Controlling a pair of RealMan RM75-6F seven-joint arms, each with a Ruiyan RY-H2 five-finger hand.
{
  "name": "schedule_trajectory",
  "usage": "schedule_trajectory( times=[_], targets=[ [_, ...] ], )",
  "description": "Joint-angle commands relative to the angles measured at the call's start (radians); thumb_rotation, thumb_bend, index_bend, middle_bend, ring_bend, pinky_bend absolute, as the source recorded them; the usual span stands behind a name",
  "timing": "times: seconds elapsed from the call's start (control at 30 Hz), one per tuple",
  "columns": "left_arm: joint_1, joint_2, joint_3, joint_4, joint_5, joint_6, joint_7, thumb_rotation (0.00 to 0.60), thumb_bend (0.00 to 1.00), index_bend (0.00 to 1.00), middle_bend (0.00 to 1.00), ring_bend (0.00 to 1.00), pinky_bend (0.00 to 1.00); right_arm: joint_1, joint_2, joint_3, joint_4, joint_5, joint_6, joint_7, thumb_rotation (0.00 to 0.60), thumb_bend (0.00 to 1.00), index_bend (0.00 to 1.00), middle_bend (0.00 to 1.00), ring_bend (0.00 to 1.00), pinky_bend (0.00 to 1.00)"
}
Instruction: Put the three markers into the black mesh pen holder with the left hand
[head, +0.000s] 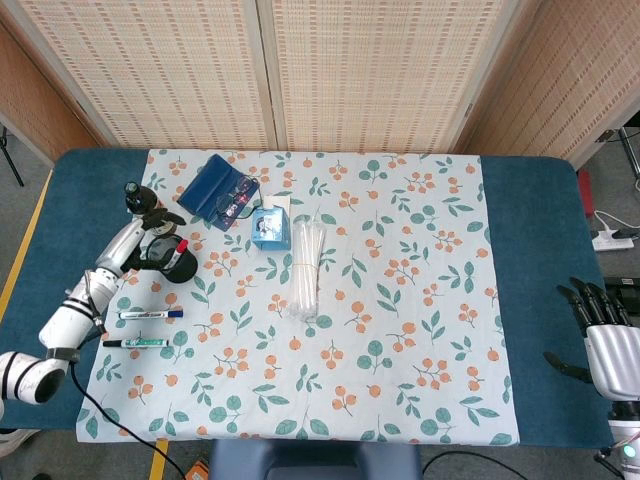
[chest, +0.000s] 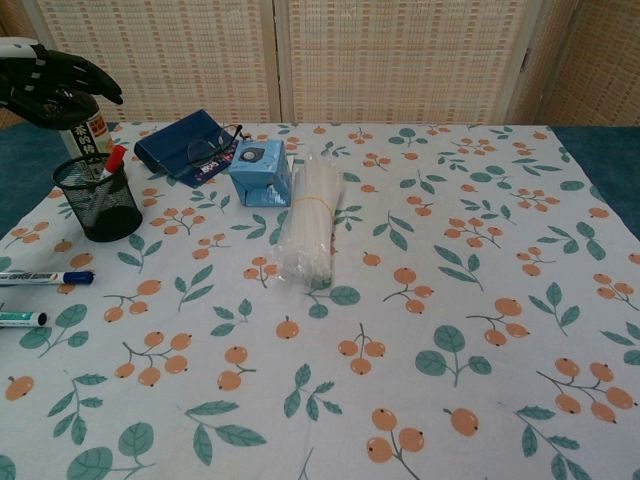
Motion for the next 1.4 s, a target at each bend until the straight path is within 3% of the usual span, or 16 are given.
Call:
schedule_trajectory(
  times=[0.03,0.07,0.13,0.23,0.37,0.6,1.07,1.4],
  targets=[
    [0.209,-0.014,0.087,-0.389,-0.032,0.471,0.752,0.6,0.43,0.3,0.32,0.16,0.21,0.001,-0.001,0.001,0.004,0.003,-0.003,0.008,0.6,0.0,0.15,0.06,0.08,0.15],
    [0.256,-0.057,0.114,-0.439,-0.02,0.589,0.934,0.6,0.43,0.31,0.33,0.16,0.21,0.001,-0.001,0.001,0.006,0.002,-0.003,0.011,0.6,0.0,0.15,0.06,0.08,0.15],
    [0.31,-0.133,0.156,-0.458,0.022,0.73,1.145,0.6,0.43,0.34,0.35,0.16,0.21,0.001,-0.001,0.001,0.008,0.0,0.0,0.015,0.6,0.0,0.15,0.06,0.08,0.15],
    [0.374,-0.25,0.228,-0.406,0.067,0.836,1.296,0.6,0.43,0.35,0.35,0.16,0.21,0.001,0.0,-0.001,0.009,-0.009,0.002,0.017,0.6,0.0,0.15,0.06,0.08,0.15],
    [0.411,-0.325,0.274,-0.311,0.037,0.826,1.331,0.6,0.42,0.33,0.33,0.16,0.2,-0.001,0.001,-0.003,0.004,-0.016,0.007,0.012,0.6,0.0,0.15,0.06,0.08,0.15],
    [0.461,-0.418,0.277,-0.165,-0.019,0.848,1.405,0.6,0.42,0.3,0.31,0.16,0.19,-0.001,-0.001,-0.004,0.007,-0.014,0.004,0.014,0.6,0.0,0.15,0.06,0.08,0.15],
    [0.475,-0.453,0.265,-0.131,-0.085,0.773,1.432,0.6,0.4,0.28,0.25,0.13,0.17,0.01,-0.011,-0.008,0.013,-0.012,-0.018,0.005,0.6,0.0,0.15,0.06,0.08,0.15],
    [0.476,-0.512,0.249,-0.034,-0.122,0.722,1.388,0.6,0.4,0.28,0.26,0.12,0.16,0.011,-0.011,-0.008,0.014,-0.011,-0.02,0.007,0.6,0.0,0.15,0.06,0.08,0.15]
  ],
)
